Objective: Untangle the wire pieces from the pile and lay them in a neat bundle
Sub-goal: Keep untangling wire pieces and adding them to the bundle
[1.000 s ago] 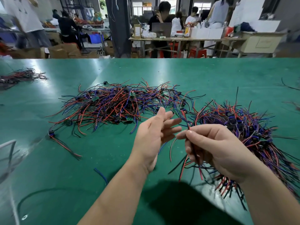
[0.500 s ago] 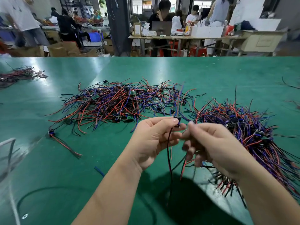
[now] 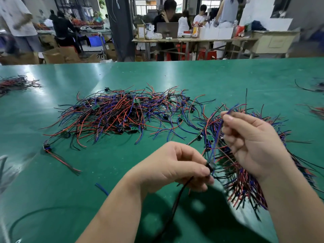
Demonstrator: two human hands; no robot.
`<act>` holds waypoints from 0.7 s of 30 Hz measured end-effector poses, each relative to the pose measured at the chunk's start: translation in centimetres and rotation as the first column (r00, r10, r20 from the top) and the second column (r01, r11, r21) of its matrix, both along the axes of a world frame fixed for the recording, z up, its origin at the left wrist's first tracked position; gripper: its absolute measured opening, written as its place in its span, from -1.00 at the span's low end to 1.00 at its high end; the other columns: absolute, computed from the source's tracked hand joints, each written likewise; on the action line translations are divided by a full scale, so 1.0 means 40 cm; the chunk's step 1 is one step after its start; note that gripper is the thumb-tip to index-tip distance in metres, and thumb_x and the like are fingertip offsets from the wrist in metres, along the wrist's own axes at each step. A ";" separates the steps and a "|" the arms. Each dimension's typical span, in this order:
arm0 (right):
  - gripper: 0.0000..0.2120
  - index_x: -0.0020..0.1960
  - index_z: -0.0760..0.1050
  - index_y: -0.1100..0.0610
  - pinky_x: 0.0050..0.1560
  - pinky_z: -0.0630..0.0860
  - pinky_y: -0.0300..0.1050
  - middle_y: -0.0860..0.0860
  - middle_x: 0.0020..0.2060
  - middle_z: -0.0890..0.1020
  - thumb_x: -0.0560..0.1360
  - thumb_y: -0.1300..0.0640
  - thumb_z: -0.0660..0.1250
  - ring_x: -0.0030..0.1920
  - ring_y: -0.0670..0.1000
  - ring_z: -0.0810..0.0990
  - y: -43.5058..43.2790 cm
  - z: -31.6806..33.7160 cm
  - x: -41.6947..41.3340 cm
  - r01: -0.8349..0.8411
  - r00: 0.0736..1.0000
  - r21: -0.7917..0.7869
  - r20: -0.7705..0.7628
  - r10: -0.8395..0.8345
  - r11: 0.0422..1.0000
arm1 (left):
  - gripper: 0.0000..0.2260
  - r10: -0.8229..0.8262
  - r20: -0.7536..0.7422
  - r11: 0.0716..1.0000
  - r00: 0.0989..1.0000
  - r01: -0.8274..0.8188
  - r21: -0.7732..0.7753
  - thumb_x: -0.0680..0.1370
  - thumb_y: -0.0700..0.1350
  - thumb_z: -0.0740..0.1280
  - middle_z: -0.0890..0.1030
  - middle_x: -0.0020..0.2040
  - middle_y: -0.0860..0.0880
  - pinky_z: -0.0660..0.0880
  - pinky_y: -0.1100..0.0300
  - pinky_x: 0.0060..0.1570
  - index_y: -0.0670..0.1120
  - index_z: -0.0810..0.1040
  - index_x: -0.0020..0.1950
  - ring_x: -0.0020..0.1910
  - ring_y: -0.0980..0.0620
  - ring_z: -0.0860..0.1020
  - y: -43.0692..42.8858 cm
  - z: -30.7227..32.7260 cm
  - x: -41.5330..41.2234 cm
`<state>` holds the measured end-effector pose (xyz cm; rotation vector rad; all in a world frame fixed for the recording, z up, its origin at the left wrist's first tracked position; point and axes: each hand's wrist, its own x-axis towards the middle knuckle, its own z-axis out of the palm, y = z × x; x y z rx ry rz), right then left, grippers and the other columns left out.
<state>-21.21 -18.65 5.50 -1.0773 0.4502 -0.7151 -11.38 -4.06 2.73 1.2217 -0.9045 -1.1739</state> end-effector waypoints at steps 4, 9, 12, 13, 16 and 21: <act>-0.94 -0.17 0.53 0.21 -0.64 0.24 -0.45 -0.03 -0.51 0.50 0.48 0.28 0.32 -0.57 -0.18 0.42 -0.017 0.002 0.002 0.112 0.993 0.141 0.020 -0.116 0.984 | -0.81 -0.199 0.049 0.978 0.979 0.196 0.068 0.40 -0.32 0.36 0.67 -0.30 -0.06 0.57 0.25 -0.29 -0.05 0.58 -0.31 -0.40 0.07 0.61 0.004 -0.001 -0.014; -0.92 -0.16 0.48 0.18 -0.54 0.32 -0.45 -0.04 -0.48 0.52 0.51 0.28 0.31 -0.52 -0.19 0.47 -0.048 -0.002 -0.001 0.199 0.963 0.281 0.124 -0.241 0.939 | -0.77 -0.402 -0.011 0.911 0.915 0.402 0.089 0.41 -0.35 0.36 0.68 -0.25 -0.01 0.57 0.25 -0.24 -0.08 0.62 -0.03 -0.33 0.08 0.64 0.016 -0.008 -0.001; -0.87 -0.19 0.46 0.16 -0.55 0.33 -0.44 -0.03 -0.50 0.52 0.53 0.28 0.30 -0.52 -0.17 0.49 -0.069 -0.002 -0.007 0.230 0.946 0.315 0.150 -0.288 0.921 | -0.75 -0.444 -0.103 0.896 0.890 0.438 -0.069 0.42 -0.23 0.40 0.70 -0.14 0.01 0.59 0.24 -0.18 -0.03 0.65 0.07 -0.24 0.09 0.66 0.013 -0.012 0.006; -0.88 -0.18 0.46 0.16 -0.55 0.33 -0.42 -0.02 -0.49 0.53 0.53 0.27 0.30 -0.52 -0.15 0.49 -0.068 -0.005 -0.003 0.210 0.954 0.314 0.140 -0.263 0.926 | -0.76 -0.432 -0.147 0.899 0.890 0.412 -0.150 0.43 -0.17 0.42 0.70 -0.10 0.00 0.59 0.22 -0.16 -0.04 0.65 0.09 -0.21 0.08 0.66 0.011 -0.012 0.010; -0.94 -0.15 0.51 0.17 -0.58 0.36 -0.40 0.00 -0.46 0.54 0.50 0.24 0.30 -0.51 -0.13 0.50 -0.042 -0.021 0.006 0.053 0.997 0.204 0.040 -0.062 0.978 | -0.80 -0.323 -0.314 0.914 0.893 0.209 -0.347 0.44 -0.12 0.44 0.70 -0.07 -0.05 0.60 0.16 -0.10 -0.02 0.64 0.06 -0.14 0.04 0.68 0.011 -0.005 0.024; -0.85 -0.18 0.63 0.17 -0.43 0.51 -0.29 0.11 -0.37 0.61 0.25 0.27 0.40 -0.43 -0.02 0.59 0.021 -0.043 0.009 -0.398 0.905 -0.109 -0.209 0.370 0.911 | -0.81 -0.014 -0.554 0.896 0.832 -0.235 -0.376 0.44 -0.02 0.36 0.70 -0.01 0.04 0.58 0.22 0.01 -0.06 0.72 -0.10 0.04 0.11 0.64 -0.003 0.012 0.028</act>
